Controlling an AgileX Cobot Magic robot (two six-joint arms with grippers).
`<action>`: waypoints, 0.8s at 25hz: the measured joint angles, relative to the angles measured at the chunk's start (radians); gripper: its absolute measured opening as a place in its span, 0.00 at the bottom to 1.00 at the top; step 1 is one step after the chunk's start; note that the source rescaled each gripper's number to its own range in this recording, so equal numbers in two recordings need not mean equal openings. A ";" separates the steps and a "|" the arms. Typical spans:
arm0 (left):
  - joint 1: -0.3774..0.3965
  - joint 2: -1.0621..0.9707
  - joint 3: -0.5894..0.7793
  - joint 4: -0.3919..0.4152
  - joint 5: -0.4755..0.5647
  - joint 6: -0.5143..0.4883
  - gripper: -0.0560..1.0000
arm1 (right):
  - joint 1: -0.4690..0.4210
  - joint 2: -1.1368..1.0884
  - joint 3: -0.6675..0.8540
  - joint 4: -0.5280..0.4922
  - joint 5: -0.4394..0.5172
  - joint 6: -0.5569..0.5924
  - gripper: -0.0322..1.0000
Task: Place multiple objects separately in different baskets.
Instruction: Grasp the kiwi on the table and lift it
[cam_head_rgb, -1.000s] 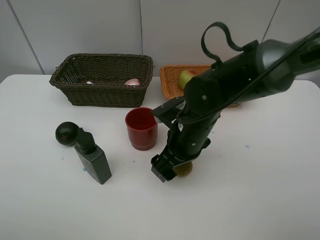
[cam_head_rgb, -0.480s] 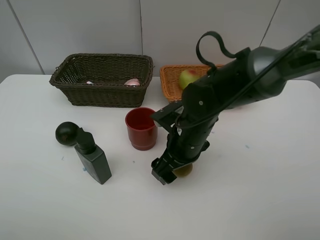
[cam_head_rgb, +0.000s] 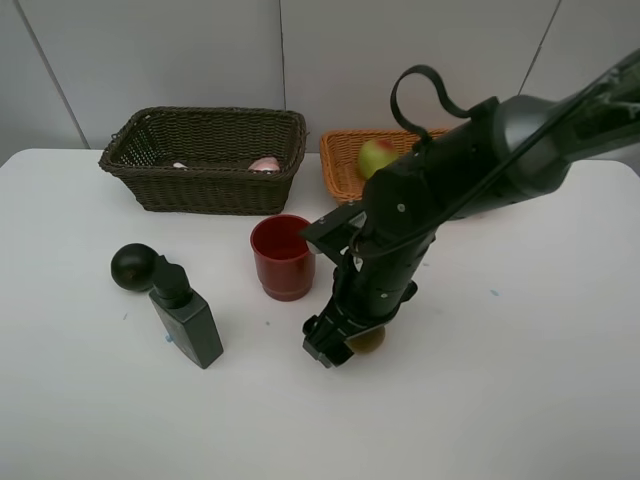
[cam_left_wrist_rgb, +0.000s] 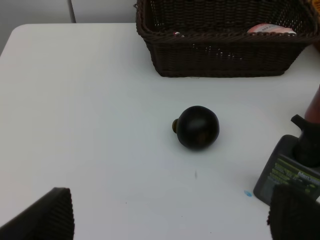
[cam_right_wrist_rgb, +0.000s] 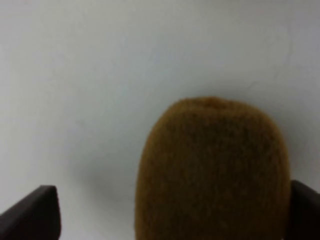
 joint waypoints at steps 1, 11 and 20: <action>0.000 0.000 0.000 0.000 0.000 0.000 1.00 | 0.000 0.000 0.000 -0.001 0.000 0.000 0.85; 0.000 0.000 0.000 0.000 0.000 0.000 1.00 | 0.000 0.000 0.000 -0.002 -0.002 0.000 0.53; 0.000 0.000 0.000 0.000 0.000 0.000 1.00 | 0.000 0.000 0.000 -0.003 -0.002 0.000 0.53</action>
